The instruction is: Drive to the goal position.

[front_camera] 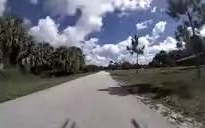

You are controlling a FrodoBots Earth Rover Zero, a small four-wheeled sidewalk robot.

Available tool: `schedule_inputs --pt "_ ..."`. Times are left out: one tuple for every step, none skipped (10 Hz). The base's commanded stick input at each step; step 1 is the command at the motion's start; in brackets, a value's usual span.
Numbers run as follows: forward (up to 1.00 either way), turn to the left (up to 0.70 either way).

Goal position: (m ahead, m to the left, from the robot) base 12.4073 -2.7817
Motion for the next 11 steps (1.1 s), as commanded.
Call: schedule_inputs --pt "0.7 0.35" --pt "0.7 0.35" --pt "0.7 0.19" --pt "0.7 0.0" --pt "0.7 0.0" --pt "0.7 0.0" --pt "0.7 0.0" --pt "0.7 0.0" --pt "0.7 0.0" --pt "0.7 0.0" --pt "0.7 0.0"
